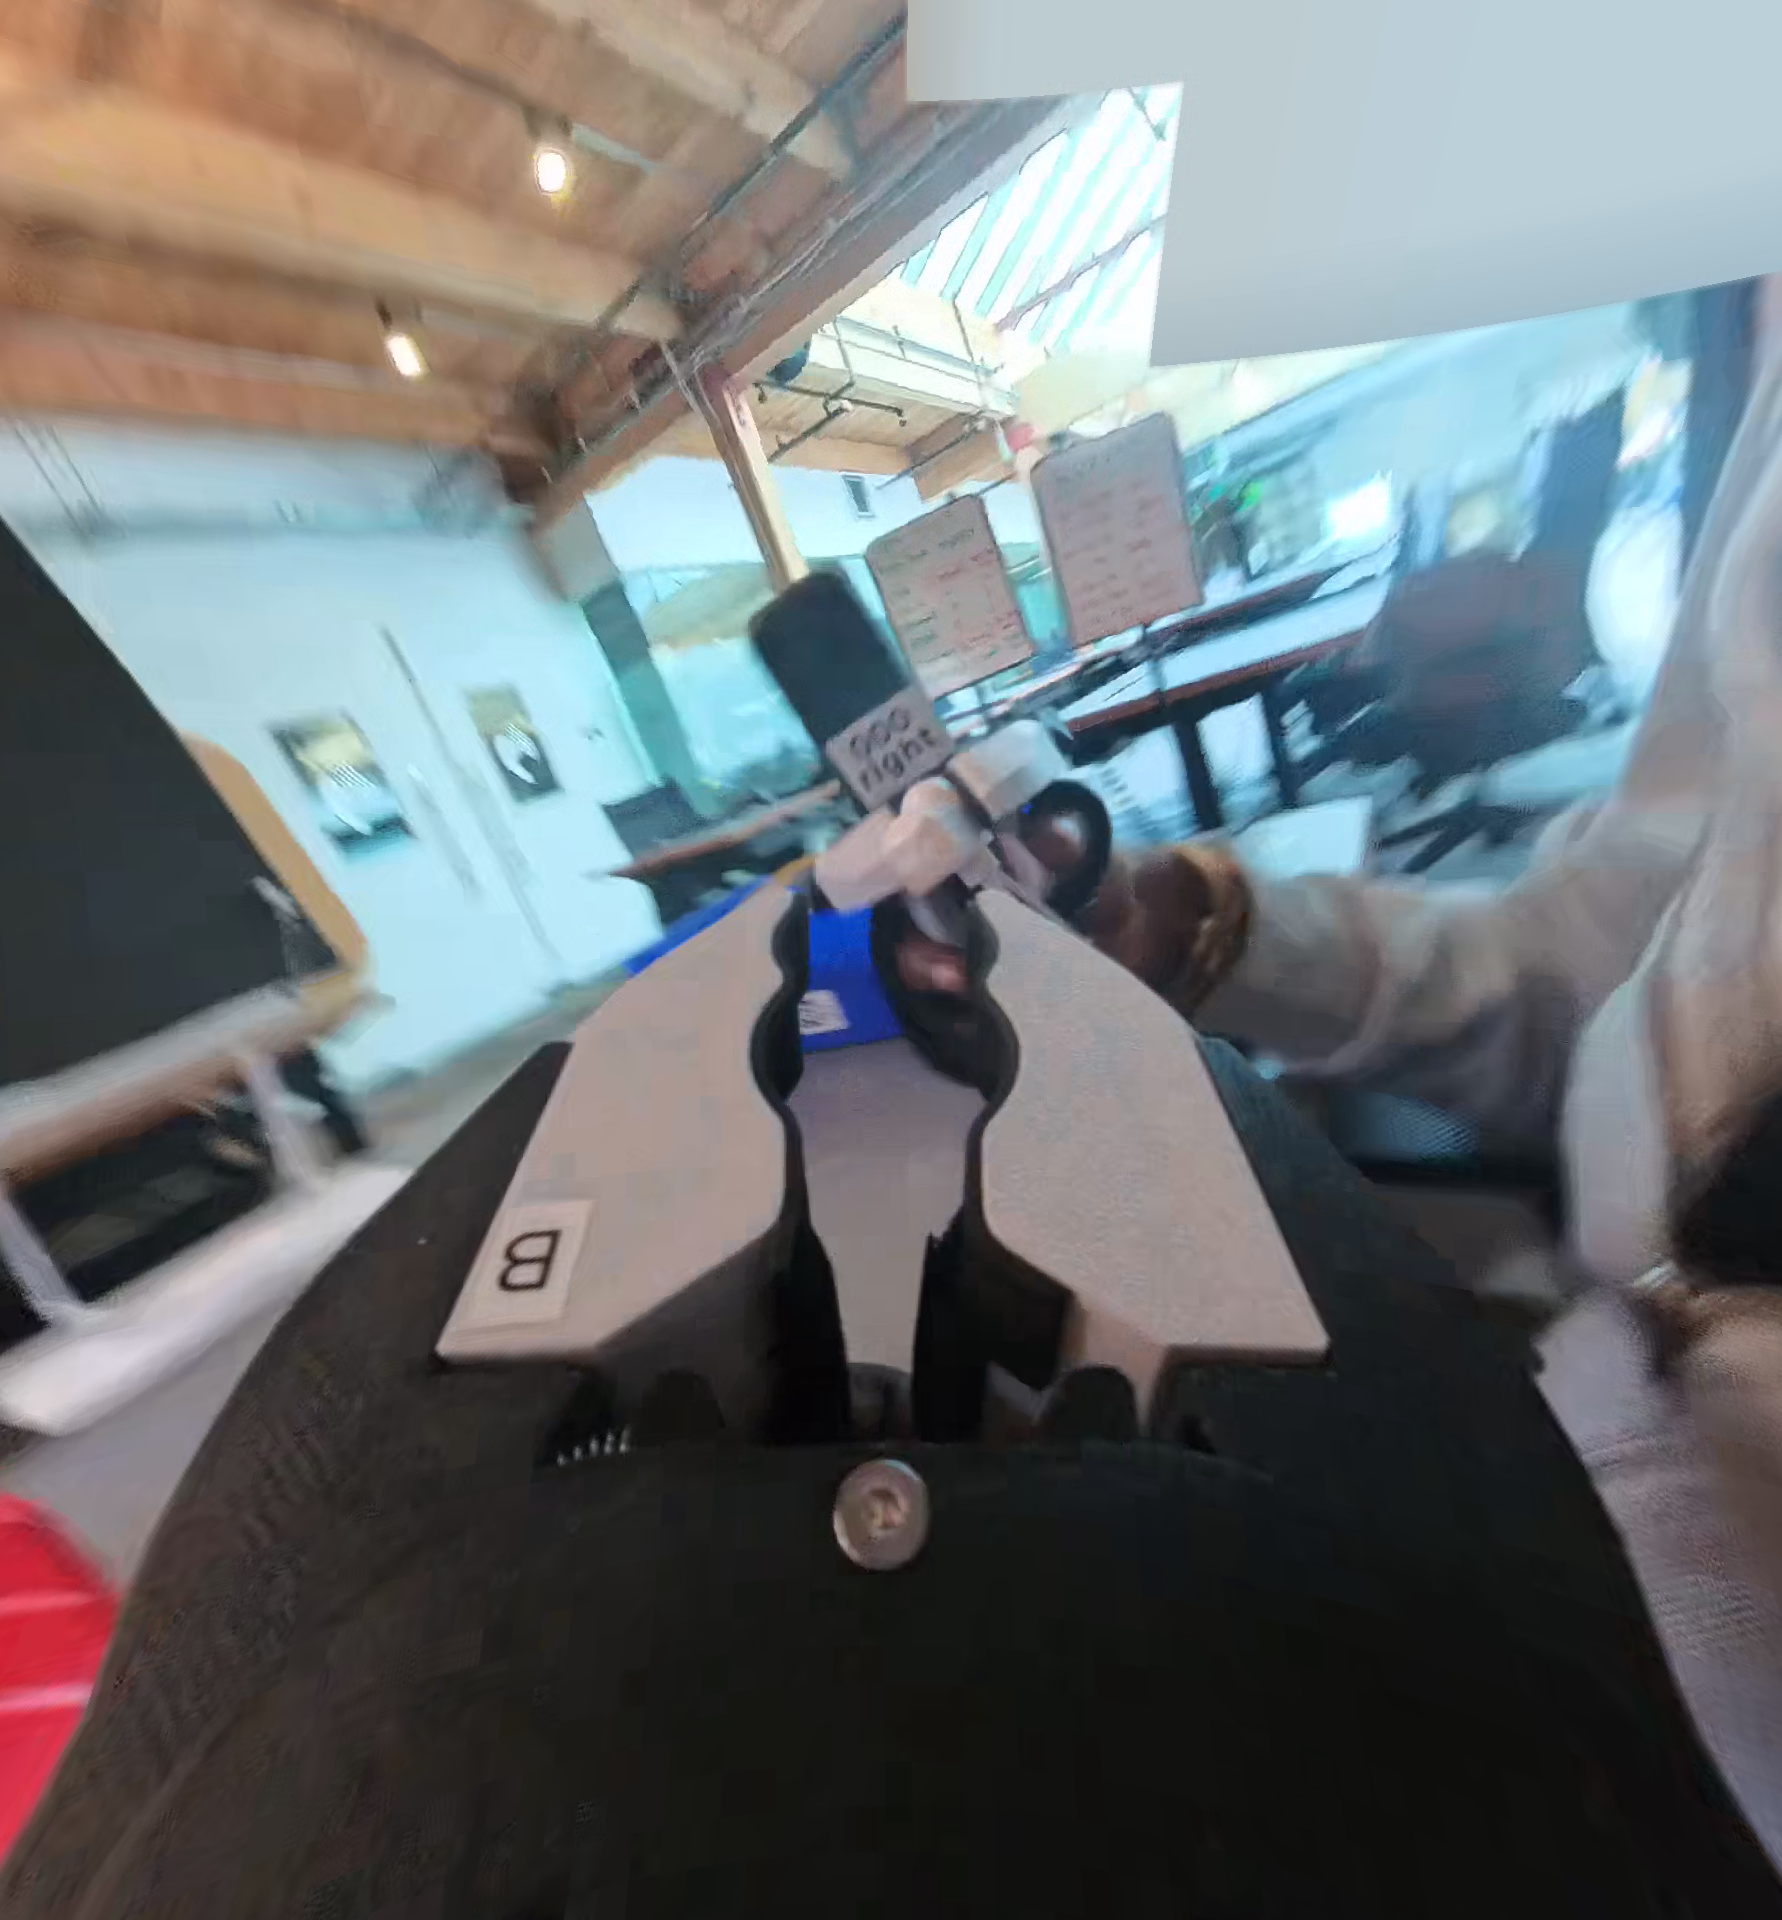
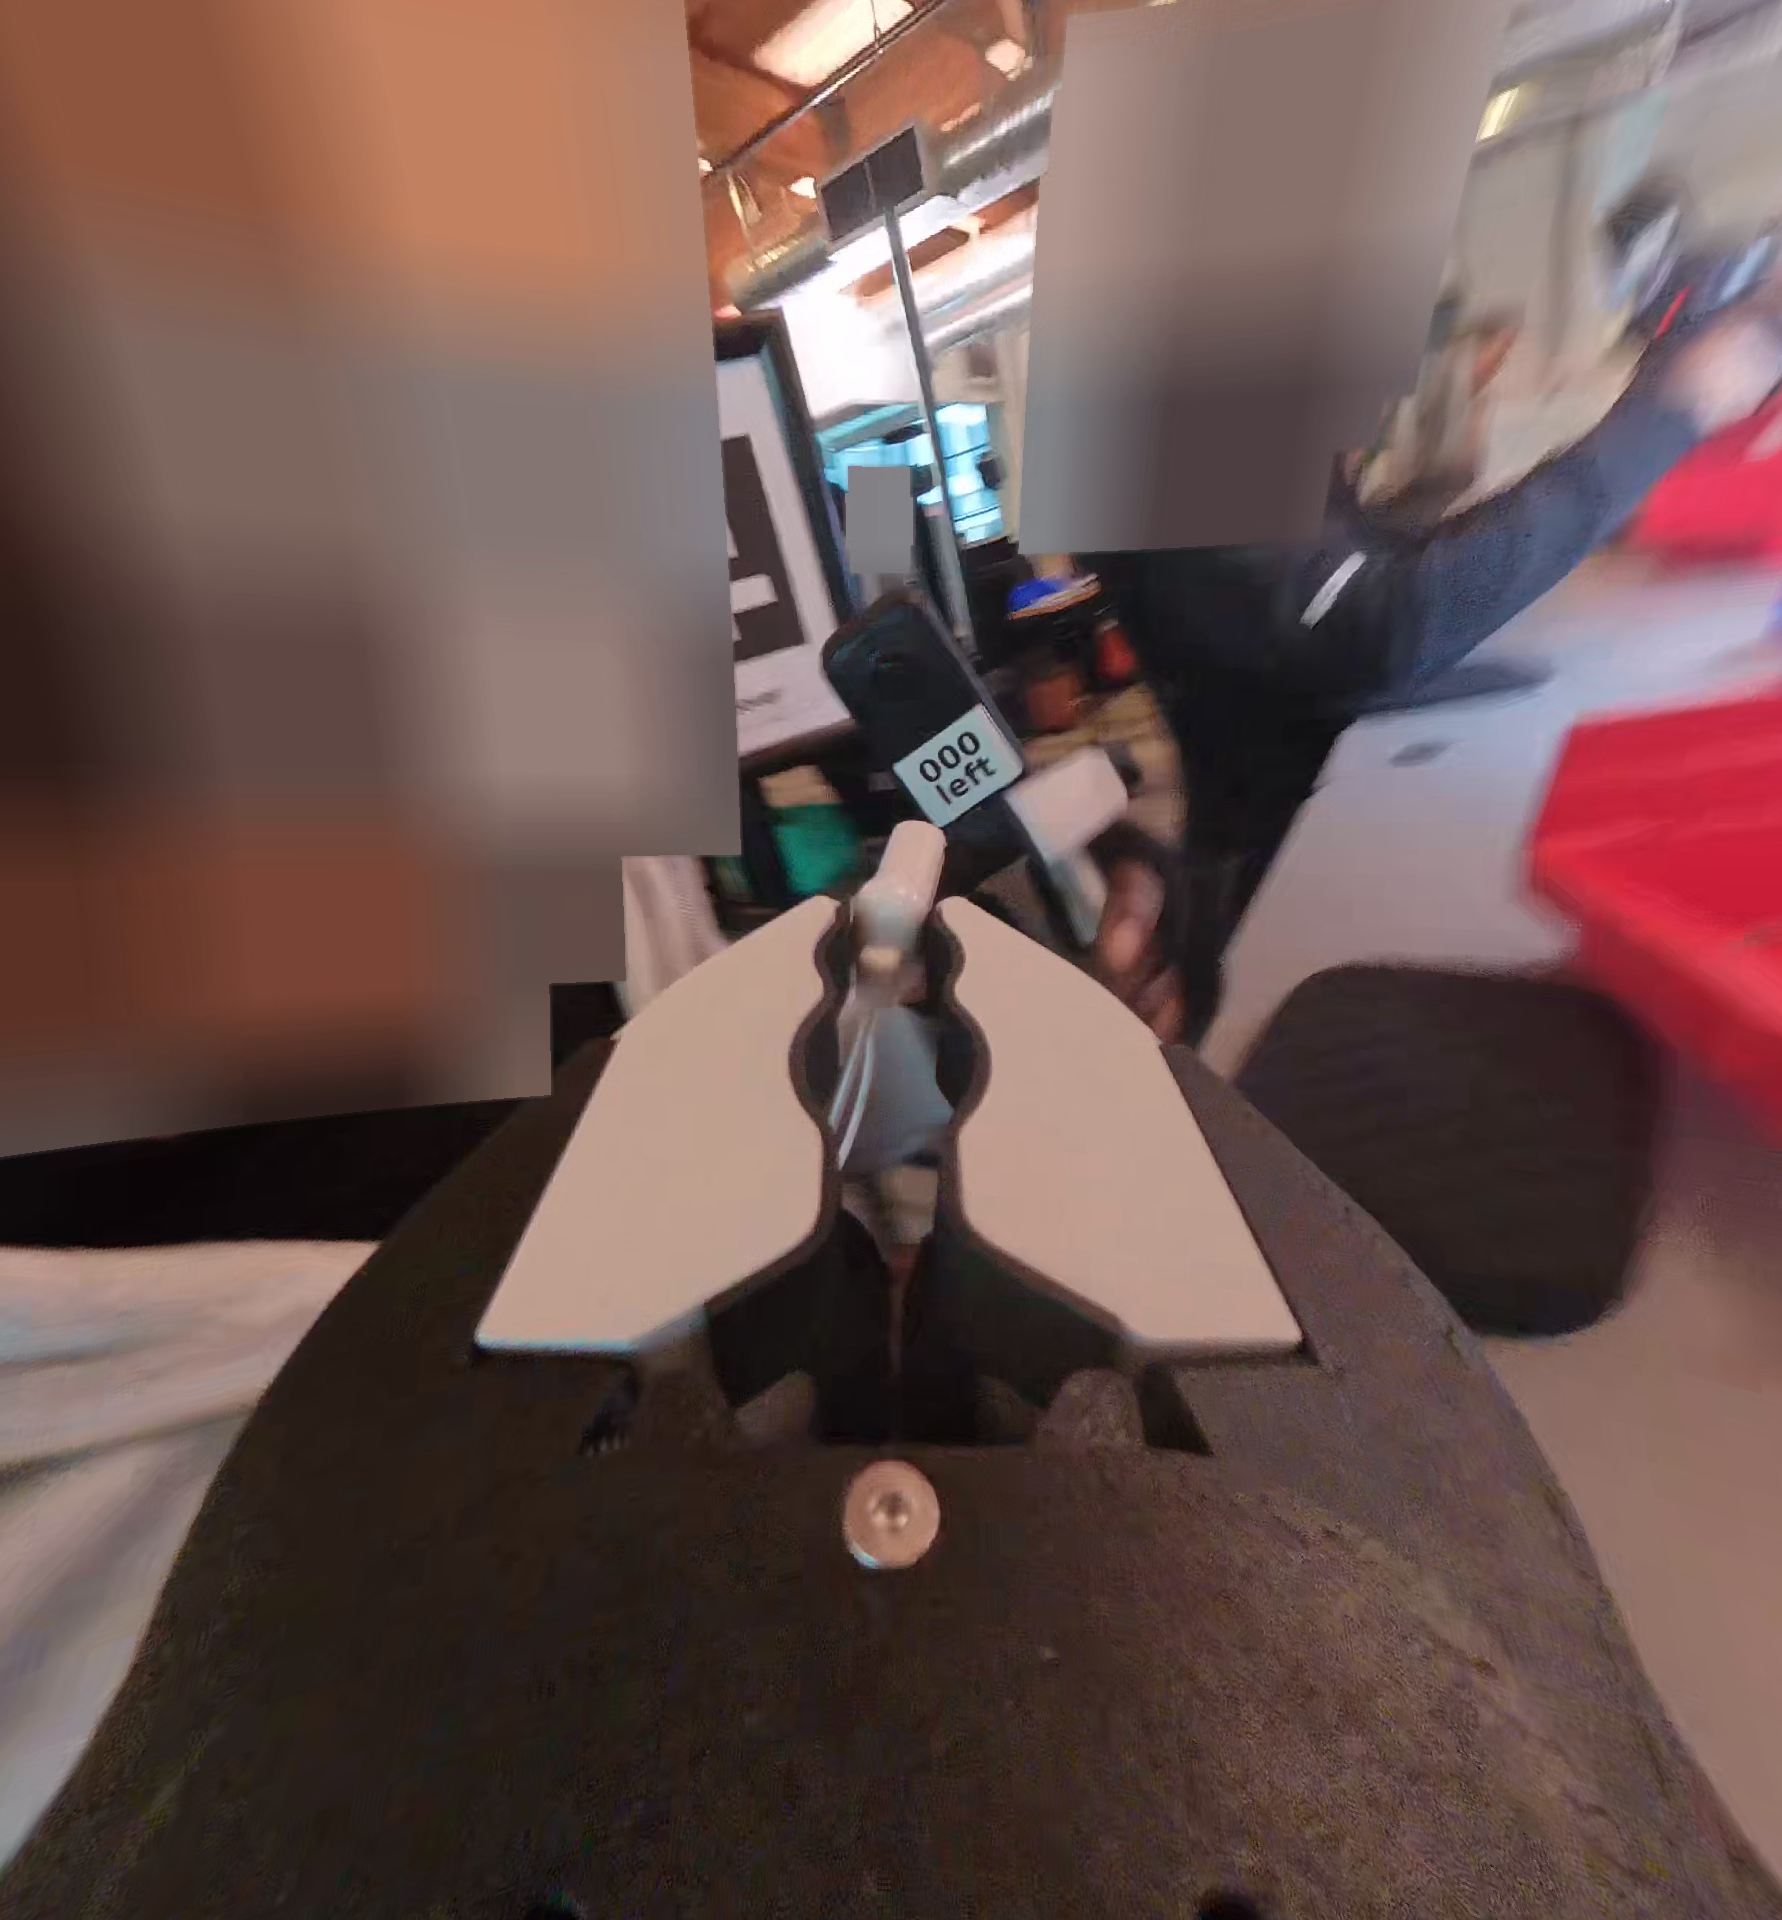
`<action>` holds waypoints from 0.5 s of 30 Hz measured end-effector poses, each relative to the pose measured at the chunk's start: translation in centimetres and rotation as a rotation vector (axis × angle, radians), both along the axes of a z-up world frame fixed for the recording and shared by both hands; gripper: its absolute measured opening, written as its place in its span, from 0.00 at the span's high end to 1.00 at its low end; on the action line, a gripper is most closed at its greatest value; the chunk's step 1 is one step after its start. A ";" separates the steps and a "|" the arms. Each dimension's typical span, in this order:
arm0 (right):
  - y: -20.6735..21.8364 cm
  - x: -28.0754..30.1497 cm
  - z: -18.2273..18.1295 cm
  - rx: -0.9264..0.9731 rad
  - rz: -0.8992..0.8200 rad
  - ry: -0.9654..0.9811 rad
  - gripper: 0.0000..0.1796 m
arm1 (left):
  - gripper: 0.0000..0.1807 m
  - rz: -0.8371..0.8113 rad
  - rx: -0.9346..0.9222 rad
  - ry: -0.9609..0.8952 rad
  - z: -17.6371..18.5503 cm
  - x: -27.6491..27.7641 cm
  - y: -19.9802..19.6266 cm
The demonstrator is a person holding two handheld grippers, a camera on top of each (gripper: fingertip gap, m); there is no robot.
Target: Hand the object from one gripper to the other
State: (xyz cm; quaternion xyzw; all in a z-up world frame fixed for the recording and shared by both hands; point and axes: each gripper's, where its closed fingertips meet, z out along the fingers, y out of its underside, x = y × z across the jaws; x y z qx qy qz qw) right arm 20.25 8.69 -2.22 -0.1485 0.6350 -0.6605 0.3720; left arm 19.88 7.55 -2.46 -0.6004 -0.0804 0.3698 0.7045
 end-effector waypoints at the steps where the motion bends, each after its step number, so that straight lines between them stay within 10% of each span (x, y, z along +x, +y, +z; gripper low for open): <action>1: 0.2 -0.1 0.4 -0.091 -0.070 0.119 0.92 | 0.84 -0.064 0.084 -0.131 0.1 -0.3 0.0; 8: 1.1 -0.6 -0.2 -0.542 -0.526 1.368 0.92 | 0.82 -0.585 0.541 -0.779 0.6 -0.1 0.7; 15: 1.3 -0.3 -1.2 -0.537 -0.480 1.482 0.92 | 0.88 -0.594 0.455 -0.794 -0.2 0.4 2.4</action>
